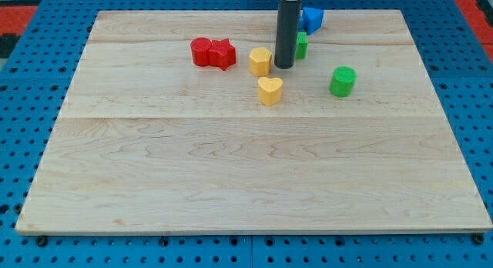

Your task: Push the yellow heart to the red circle

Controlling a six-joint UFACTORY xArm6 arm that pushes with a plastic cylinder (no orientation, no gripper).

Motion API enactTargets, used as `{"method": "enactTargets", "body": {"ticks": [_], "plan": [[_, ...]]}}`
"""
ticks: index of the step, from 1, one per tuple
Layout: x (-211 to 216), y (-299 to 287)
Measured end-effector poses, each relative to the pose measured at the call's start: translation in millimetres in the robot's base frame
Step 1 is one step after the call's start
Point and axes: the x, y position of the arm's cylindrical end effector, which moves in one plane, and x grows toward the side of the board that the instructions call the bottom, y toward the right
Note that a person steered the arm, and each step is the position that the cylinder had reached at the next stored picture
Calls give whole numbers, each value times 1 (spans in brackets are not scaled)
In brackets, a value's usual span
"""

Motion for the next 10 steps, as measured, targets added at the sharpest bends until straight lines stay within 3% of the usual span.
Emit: {"method": "enactTargets", "body": {"ticks": [1, 2, 7, 8, 10], "plan": [[-1, -62], [-7, -76], [-10, -48], [-10, -79], [5, 7]]}}
